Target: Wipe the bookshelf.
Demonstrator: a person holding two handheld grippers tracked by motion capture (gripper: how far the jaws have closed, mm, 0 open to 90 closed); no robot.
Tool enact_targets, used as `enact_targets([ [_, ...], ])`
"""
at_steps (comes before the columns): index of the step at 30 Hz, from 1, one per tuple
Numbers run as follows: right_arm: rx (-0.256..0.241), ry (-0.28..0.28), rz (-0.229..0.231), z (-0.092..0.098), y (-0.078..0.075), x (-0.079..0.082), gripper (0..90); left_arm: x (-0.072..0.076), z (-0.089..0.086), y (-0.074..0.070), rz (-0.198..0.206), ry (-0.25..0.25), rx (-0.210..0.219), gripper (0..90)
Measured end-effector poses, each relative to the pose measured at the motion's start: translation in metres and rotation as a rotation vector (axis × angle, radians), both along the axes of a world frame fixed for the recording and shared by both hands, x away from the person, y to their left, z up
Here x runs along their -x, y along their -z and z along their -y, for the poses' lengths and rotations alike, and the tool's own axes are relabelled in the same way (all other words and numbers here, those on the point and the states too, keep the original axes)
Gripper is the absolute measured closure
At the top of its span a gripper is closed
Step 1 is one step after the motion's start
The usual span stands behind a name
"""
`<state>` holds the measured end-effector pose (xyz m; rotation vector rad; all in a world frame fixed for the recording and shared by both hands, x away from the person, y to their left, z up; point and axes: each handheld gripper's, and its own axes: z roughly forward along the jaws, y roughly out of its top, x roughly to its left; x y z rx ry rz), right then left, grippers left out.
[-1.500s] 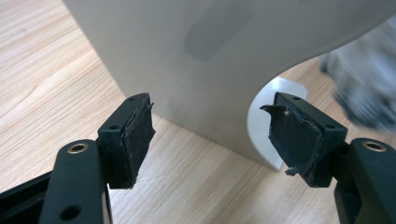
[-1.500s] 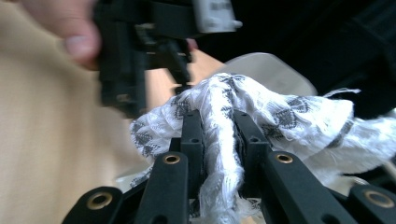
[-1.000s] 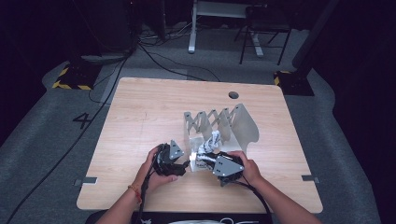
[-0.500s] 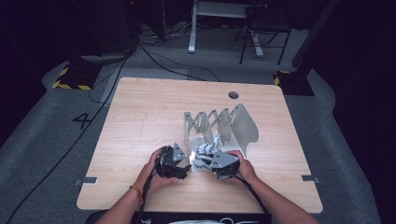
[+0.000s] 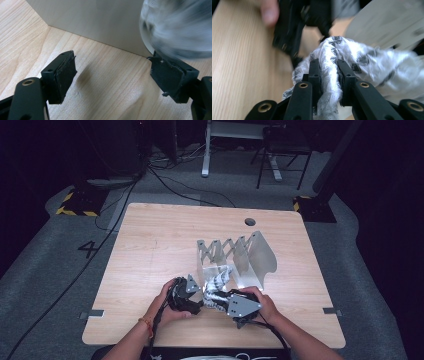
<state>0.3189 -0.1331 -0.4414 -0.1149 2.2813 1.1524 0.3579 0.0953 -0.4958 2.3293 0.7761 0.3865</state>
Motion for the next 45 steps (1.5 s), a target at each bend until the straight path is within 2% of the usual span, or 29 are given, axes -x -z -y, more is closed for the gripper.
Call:
enact_targets([
  [2, -0.051, 0.000, 0.040, 0.006, -0.014, 0.005, 77.0, -0.001, -0.001, 0.000, -0.014, 0.004, 0.004, 19.5],
  [5, -0.140, -0.044, 0.067, 0.014, -0.031, 0.012, 77.0, -0.002, 0.000, 0.001, -0.021, -0.001, 0.018, 18.9],
  [7, -0.186, -0.089, 0.092, 0.018, -0.042, 0.018, 77.0, -0.002, 0.000, 0.001, -0.028, 0.001, 0.017, 18.5],
  [8, -0.192, -0.101, 0.094, 0.018, -0.044, 0.020, 76.9, -0.003, 0.000, 0.001, -0.027, 0.003, 0.016, 18.5],
  [9, -0.186, -0.102, 0.099, 0.017, -0.045, 0.021, 77.0, -0.003, 0.000, 0.001, -0.027, 0.004, 0.014, 18.3],
  [12, -0.139, -0.051, 0.113, 0.014, -0.040, 0.015, 76.9, -0.003, 0.000, 0.001, -0.031, 0.002, 0.017, 18.1],
  [13, -0.133, -0.024, 0.097, 0.013, -0.036, 0.011, 76.9, -0.003, 0.000, 0.001, -0.029, 0.000, 0.020, 18.1],
  [17, -0.098, 0.104, 0.096, 0.012, -0.021, -0.008, 76.9, -0.003, 0.000, 0.002, -0.030, 0.002, 0.027, 17.8],
  [18, -0.095, 0.134, 0.075, 0.012, -0.016, -0.013, 76.9, -0.003, -0.001, 0.002, -0.036, -0.004, 0.028, 17.6],
  [21, -0.072, 0.172, 0.068, 0.008, -0.005, -0.021, 76.9, -0.004, -0.001, 0.002, -0.038, -0.001, 0.030, 17.1],
  [23, -0.048, 0.174, 0.058, 0.004, 0.004, -0.024, 76.9, -0.004, -0.001, 0.002, -0.036, 0.000, 0.029, 17.2],
  [30, -0.021, 0.143, -0.051, -0.008, 0.031, -0.038, 76.8, -0.004, -0.001, 0.003, -0.033, -0.003, 0.036, 17.1],
  [36, 0.071, 0.128, -0.135, -0.016, 0.052, -0.047, 76.3, -0.004, -0.001, 0.004, -0.028, 0.001, 0.044, 16.5],
  [39, 0.075, 0.138, -0.165, -0.018, 0.059, -0.049, 75.3, -0.004, -0.001, 0.005, -0.022, 0.012, 0.050, 16.4],
  [42, 0.071, 0.143, -0.174, -0.018, 0.060, -0.051, 75.1, -0.005, -0.001, 0.006, -0.027, 0.022, 0.063, 16.4],
  [45, 0.066, 0.144, -0.152, -0.019, 0.058, -0.050, 75.9, -0.005, -0.001, 0.007, -0.039, 0.015, 0.074, 15.5],
])
